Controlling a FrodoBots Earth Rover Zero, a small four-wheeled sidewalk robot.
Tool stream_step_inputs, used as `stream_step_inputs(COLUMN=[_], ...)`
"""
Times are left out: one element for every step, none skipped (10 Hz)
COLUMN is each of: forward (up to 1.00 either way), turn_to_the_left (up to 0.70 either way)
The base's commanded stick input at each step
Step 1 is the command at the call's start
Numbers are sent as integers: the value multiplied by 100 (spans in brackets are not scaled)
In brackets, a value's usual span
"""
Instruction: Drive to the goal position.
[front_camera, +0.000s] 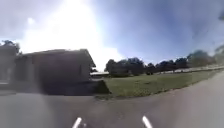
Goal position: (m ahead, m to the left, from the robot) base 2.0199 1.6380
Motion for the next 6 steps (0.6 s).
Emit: stream_step_inputs(forward=[0,0,0,0,0,0], turn_to_the_left=[70,70,70,70,70,70])
